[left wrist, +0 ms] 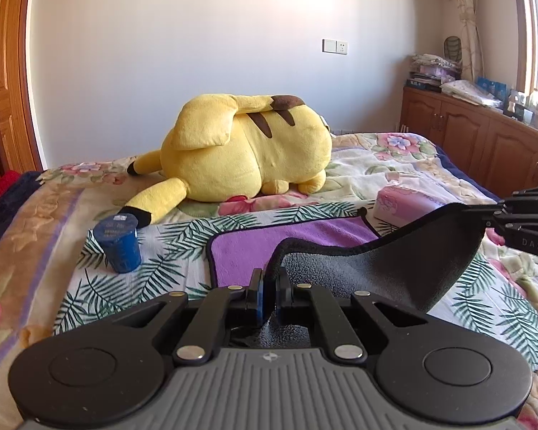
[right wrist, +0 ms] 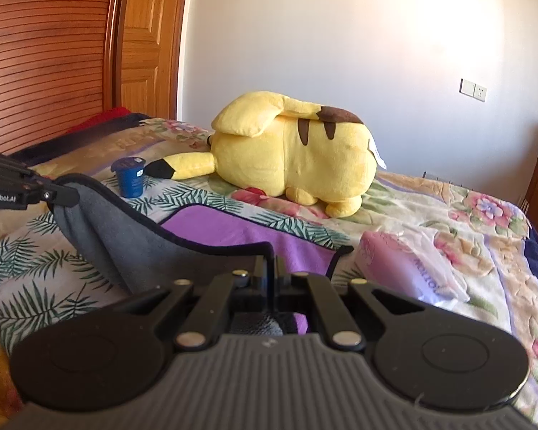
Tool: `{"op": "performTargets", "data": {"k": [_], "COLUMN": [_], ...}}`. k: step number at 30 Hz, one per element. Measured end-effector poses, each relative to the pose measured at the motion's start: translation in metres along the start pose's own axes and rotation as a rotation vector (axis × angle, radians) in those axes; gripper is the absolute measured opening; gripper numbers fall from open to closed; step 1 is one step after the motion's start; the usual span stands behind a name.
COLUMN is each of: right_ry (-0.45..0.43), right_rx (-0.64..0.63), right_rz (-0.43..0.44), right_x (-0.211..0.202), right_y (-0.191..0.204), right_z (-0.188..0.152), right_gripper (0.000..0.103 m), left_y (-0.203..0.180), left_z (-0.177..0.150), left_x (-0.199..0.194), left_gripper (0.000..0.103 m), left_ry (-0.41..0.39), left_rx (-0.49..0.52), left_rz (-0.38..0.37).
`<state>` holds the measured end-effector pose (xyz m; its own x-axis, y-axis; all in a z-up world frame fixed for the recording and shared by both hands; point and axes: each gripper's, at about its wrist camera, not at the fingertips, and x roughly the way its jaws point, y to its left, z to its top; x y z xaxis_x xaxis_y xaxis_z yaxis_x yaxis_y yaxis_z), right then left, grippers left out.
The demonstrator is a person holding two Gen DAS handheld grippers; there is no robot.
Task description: Fold towel
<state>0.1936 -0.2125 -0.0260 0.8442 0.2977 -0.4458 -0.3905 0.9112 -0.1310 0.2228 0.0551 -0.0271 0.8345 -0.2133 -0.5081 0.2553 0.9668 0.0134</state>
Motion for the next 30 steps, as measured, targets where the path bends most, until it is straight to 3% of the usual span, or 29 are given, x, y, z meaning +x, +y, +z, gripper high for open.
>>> {"op": "performTargets", "data": {"k": [17,30], "right_ry": [-0.031,-0.017], "right_rx": [-0.079,-0.117], "right_rz": [-0.036,-0.096], "right_x": [0.054,0.109], "right_y": [-0.019,-0.039], "right_z": [0.025,0.026], "right_gripper": [0.004,0.004], "left_y": [0.023,0.036], "left_z": [0.04,0.05], "left_x": [0.053,0.124], "left_gripper": [0.0,0.0], "left_ry": [0.0,0.014], "left_rx": [0.042,0.048], "left_rz": [0.062,0.083]}}
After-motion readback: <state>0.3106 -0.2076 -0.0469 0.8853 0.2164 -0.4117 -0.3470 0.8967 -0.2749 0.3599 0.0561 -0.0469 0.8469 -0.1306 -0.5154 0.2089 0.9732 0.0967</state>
